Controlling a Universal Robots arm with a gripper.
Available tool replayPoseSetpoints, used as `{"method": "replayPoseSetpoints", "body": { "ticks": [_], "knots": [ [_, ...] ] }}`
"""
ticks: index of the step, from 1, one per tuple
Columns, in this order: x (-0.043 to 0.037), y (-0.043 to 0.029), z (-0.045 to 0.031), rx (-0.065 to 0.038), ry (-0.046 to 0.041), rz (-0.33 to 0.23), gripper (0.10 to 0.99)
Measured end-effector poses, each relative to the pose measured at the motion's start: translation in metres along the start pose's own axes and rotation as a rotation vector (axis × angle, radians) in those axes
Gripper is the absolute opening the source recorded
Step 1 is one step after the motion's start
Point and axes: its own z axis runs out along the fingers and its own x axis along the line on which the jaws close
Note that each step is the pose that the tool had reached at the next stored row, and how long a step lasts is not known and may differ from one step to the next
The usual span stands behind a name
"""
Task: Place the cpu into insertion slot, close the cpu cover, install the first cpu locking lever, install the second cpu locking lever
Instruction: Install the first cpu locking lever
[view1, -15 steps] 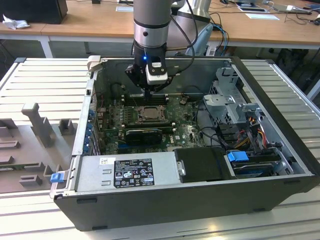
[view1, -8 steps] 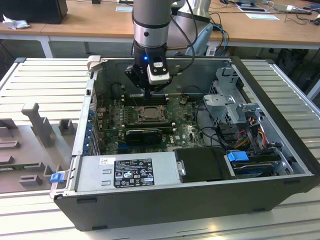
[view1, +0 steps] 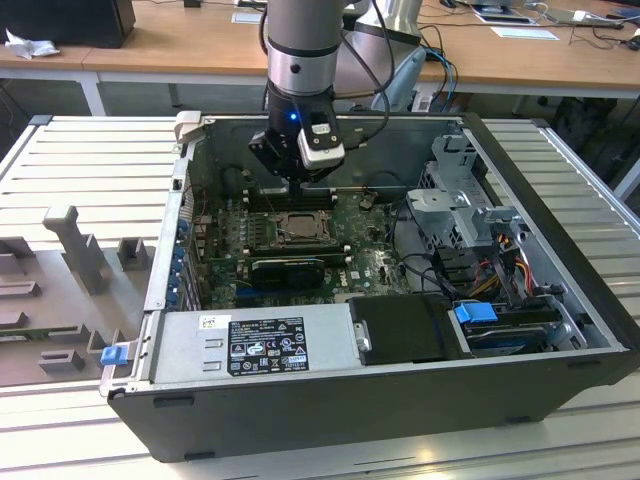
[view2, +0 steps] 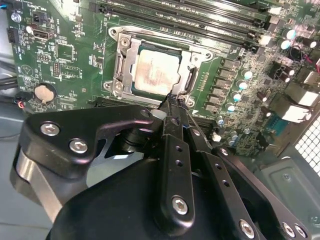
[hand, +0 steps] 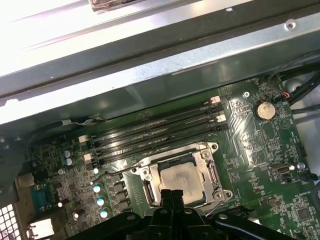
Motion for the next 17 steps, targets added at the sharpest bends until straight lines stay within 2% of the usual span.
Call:
{"method": "replayPoseSetpoints", "body": {
  "ticks": [9,13,14,15,17],
  "knots": [
    [0.0000,0.0000,0.0001,0.002,0.0052,-0.110,0.106],
    [0.0000,0.0000,0.0002,0.004,0.0098,-0.208,0.106],
    [0.0000,0.0000,0.0002,0.004,0.0100,-0.219,0.106],
    [0.0010,-0.0003,0.0003,0.004,0.0081,-0.224,0.106],
    [0.0083,-0.0024,0.0003,0.003,0.0030,-0.224,0.106]
  ]
}}
